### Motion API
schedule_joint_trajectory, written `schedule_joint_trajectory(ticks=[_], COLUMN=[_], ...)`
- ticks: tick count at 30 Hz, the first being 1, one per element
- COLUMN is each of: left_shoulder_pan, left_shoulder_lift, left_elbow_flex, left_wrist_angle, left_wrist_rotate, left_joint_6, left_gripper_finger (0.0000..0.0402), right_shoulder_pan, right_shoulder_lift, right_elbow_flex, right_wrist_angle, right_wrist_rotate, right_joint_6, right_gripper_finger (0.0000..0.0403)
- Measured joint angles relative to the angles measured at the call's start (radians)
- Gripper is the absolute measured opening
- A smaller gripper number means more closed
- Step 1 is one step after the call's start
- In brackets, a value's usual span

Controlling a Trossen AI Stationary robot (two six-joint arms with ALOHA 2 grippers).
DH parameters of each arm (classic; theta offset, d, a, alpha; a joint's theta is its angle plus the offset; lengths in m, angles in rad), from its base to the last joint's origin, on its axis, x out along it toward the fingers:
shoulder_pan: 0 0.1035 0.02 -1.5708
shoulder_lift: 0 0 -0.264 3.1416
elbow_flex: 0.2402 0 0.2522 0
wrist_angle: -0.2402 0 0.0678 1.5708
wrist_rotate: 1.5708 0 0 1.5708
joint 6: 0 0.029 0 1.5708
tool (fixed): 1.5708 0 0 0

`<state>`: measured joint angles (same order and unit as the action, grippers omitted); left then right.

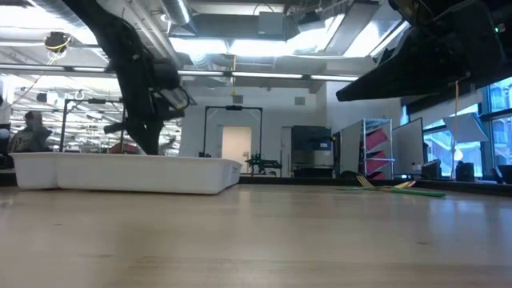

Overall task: Sort silverware
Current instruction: Put the green knife into the white cutlery tray, then put the green fork into the white cutlery tray

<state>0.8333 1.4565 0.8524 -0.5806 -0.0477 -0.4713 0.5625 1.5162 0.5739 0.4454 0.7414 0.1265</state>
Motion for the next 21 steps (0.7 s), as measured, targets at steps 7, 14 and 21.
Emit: schedule_joint_trajectory(ticks=[7,14,21], left_shoulder_pan=[0.016,0.072,0.054], left_shoulder_lift=[0.099,0.076,-0.07], left_elbow_flex=[0.0,0.0,0.0], left_wrist_angle=[0.078,0.085,0.097], left_wrist_rotate=[-0.008,0.029,0.051], left_joint_6=[0.0,0.02,0.081], left_gripper_finger=[0.0032,0.0109,0.0161], right_shoulder_pan=[0.0,0.001,0.054], right_shoulder_lift=[0.0,0.0,-0.081], right_elbow_flex=[0.0,0.0,0.001], right_wrist_angle=[-0.001,-0.012,-0.195], right_wrist_rotate=[0.009,0.03,0.047], right_joint_6=[0.0,-0.004,0.053], right_gripper_finger=[0.0197,0.0197,0.0197])
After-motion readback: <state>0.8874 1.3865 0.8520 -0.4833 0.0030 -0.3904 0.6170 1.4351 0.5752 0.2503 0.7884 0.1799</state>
